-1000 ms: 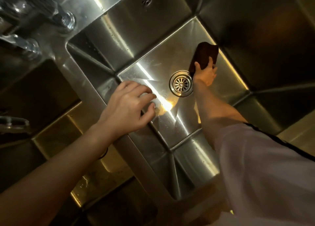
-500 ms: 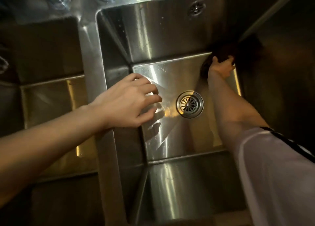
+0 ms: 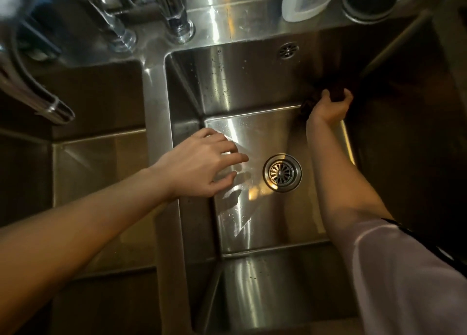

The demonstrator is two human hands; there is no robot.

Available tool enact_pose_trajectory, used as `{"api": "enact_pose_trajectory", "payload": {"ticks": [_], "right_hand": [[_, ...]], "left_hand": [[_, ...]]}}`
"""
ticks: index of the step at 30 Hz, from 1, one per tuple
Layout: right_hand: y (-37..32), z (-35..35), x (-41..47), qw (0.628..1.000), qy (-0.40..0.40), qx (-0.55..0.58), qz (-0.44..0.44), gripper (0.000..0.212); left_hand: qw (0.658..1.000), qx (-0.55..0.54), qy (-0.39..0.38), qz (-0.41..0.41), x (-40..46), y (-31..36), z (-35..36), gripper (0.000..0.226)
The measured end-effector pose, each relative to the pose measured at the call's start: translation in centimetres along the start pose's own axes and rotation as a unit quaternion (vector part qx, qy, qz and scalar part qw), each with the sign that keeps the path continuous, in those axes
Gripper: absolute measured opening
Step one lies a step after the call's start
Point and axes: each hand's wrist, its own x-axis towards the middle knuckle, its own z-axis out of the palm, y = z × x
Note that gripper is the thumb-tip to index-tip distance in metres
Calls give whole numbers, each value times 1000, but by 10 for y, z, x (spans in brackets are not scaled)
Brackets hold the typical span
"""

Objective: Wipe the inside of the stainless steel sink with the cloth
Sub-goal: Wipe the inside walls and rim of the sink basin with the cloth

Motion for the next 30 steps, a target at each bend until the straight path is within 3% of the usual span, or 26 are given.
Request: {"api": "enact_pose_trajectory", "payload": {"ticks": [5, 18, 30], "right_hand": [[-36, -9, 5, 996, 75, 54, 12, 49], [-79, -36, 4, 972, 105, 138, -161, 49], [41, 13, 32, 1000, -3, -11, 4, 51]], "left_hand": [[1000, -7, -13, -16, -1, 2, 0, 47], [999, -30, -20, -12, 0, 3, -2, 47], [1000, -18, -15, 16, 2, 0, 1, 54]]}}
